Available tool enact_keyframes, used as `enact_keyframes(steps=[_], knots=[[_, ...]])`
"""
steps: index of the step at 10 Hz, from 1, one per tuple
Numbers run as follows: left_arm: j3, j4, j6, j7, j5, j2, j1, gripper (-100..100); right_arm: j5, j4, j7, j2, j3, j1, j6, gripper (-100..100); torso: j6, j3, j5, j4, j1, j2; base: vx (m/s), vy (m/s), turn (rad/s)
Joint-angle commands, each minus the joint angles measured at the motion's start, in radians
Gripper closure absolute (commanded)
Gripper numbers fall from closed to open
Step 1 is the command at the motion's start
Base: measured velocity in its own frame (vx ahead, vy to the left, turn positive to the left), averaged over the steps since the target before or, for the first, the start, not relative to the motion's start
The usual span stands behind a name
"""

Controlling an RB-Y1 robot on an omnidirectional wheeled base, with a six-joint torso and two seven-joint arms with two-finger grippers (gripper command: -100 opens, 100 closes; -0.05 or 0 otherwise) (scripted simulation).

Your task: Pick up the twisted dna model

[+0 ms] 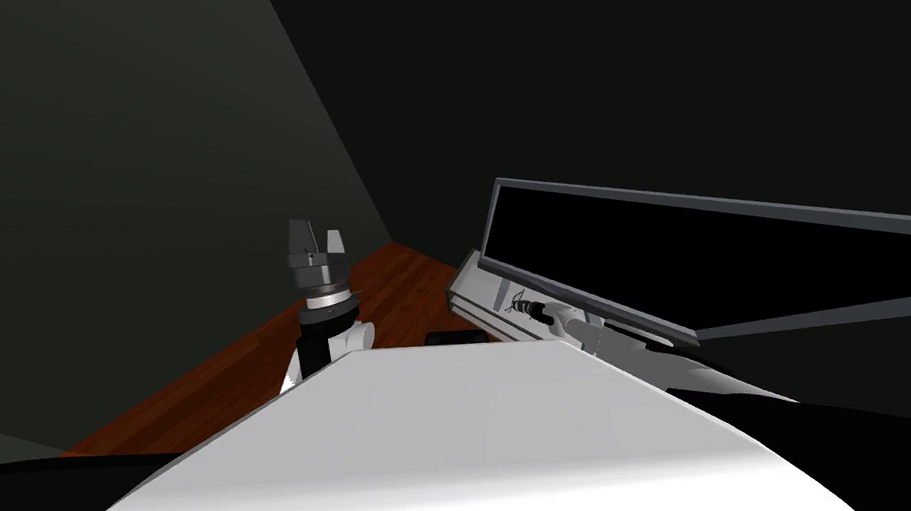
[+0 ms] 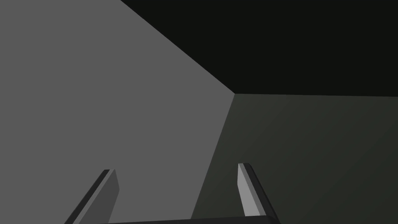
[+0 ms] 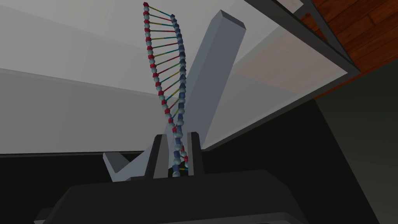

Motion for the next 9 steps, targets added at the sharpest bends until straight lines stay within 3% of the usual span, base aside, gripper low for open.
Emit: enact_keyframes(steps=[1, 2, 3, 7, 8, 9], knots=[[0.000, 0.000, 0.000, 0.000, 0.000, 0.000, 0.000, 0, 0.000, 0.000, 0.000, 0.000, 0.000, 0.000, 0.000, 100, 0.000, 0.000, 0.000, 0.000, 0.000, 0.000, 0.000, 0.000, 0.000], [0.000, 0.000, 0.000, 0.000, 0.000, 0.000, 0.000, 0, 0.000, 0.000, 0.000, 0.000, 0.000, 0.000, -0.001, 0, 0.000, 0.000, 0.000, 0.000, 0.000, 0.000, 0.000, 0.000, 0.000], [0.000, 0.000, 0.000, 0.000, 0.000, 0.000, 0.000, 0, 0.001, -0.028, -0.016, -0.020, 0.015, 0.001, 0.012, 100, 0.000, 0.000, 0.000, 0.000, 0.000, 0.000, -0.004, 0.020, -0.036], [0.000, 0.000, 0.000, 0.000, 0.000, 0.000, 0.000, 0, 0.000, -0.059, -0.060, -0.086, 0.058, -0.017, -0.021, 100, 0.001, 0.002, 0.002, 0.001, 0.005, 0.003, -0.025, 0.056, -0.057], [0.000, 0.000, 0.000, 0.000, 0.000, 0.000, 0.000, 0, 0.000, -0.065, -0.058, -0.082, 0.055, -0.013, -0.012, 100, 0.001, 0.002, 0.002, 0.001, 0.005, 0.004, -0.016, 0.022, -0.020], [0.000, 0.000, 0.000, 0.000, 0.000, 0.000, 0.000, 0, 0.000, -0.068, -0.062, -0.084, 0.057, -0.012, -0.012, 0, 0.000, 0.002, 0.002, 0.001, 0.003, 0.003, 0.000, 0.000, 0.000]])
